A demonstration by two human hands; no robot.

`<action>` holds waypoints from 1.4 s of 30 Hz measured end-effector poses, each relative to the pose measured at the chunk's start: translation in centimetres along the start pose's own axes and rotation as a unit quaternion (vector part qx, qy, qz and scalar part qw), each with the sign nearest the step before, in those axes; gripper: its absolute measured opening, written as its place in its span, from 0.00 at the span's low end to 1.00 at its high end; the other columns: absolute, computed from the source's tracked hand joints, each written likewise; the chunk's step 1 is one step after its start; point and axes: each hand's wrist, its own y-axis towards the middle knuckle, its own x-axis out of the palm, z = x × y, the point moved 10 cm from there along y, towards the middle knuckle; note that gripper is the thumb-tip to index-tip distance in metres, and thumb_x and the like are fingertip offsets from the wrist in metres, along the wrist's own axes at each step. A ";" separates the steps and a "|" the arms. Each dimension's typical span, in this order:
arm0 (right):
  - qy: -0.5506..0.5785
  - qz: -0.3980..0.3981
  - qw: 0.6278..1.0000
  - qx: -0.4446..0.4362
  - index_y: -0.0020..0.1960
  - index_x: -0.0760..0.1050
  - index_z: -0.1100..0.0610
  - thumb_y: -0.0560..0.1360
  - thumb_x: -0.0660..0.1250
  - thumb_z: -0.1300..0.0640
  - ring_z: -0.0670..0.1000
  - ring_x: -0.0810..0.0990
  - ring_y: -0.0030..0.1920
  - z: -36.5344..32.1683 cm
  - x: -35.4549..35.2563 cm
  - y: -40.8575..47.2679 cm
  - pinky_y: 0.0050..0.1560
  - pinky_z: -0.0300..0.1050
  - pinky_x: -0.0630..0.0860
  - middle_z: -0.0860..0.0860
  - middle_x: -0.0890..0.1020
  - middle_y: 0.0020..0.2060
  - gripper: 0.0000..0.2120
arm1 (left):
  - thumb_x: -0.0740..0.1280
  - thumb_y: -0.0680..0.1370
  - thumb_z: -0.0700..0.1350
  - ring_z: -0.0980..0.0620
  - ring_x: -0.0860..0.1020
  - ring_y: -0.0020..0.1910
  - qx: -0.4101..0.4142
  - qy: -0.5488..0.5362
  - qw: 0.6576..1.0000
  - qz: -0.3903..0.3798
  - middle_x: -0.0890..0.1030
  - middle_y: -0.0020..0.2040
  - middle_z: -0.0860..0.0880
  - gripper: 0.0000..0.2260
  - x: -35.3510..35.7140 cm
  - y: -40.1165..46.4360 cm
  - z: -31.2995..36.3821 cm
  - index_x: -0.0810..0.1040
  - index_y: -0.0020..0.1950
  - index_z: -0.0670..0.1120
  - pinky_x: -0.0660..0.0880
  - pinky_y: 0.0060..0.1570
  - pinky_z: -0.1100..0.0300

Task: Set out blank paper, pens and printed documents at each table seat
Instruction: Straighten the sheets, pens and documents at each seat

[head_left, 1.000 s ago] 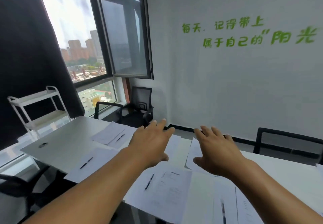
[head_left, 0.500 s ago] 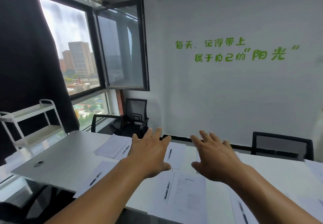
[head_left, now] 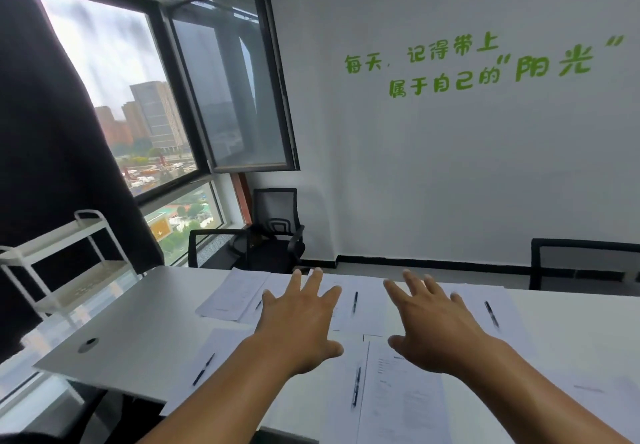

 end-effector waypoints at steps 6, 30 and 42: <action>0.009 -0.024 0.999 -0.019 0.88 0.43 0.45 0.81 0.68 0.38 0.64 0.48 0.87 1.4 2.0 6.5 0.82 0.71 0.57 0.53 0.45 0.89 0.46 | 0.73 0.80 0.65 0.38 0.47 0.89 -0.016 0.007 0.999 -0.034 0.43 0.91 0.49 0.44 2.0 5.2 -0.7 0.51 0.89 0.59 0.57 0.80 0.25; 0.020 -0.241 0.969 0.050 0.88 0.45 0.47 0.80 0.68 0.40 0.63 0.49 0.87 4.8 21.9 12.0 0.81 0.69 0.60 0.53 0.46 0.88 0.46 | 0.73 0.81 0.62 0.38 0.50 0.89 0.144 -0.002 0.965 -0.221 0.42 0.91 0.48 0.45 21.3 15.6 0.5 0.48 0.89 0.59 0.58 0.82 0.30; 0.020 -0.305 0.948 0.090 0.88 0.46 0.48 0.81 0.69 0.42 0.64 0.48 0.87 3.5 32.0 12.6 0.83 0.69 0.58 0.53 0.46 0.89 0.45 | 0.73 0.81 0.60 0.37 0.57 0.87 0.215 0.011 0.939 -0.267 0.49 0.90 0.45 0.43 32.7 17.8 0.9 0.52 0.89 0.56 0.65 0.79 0.33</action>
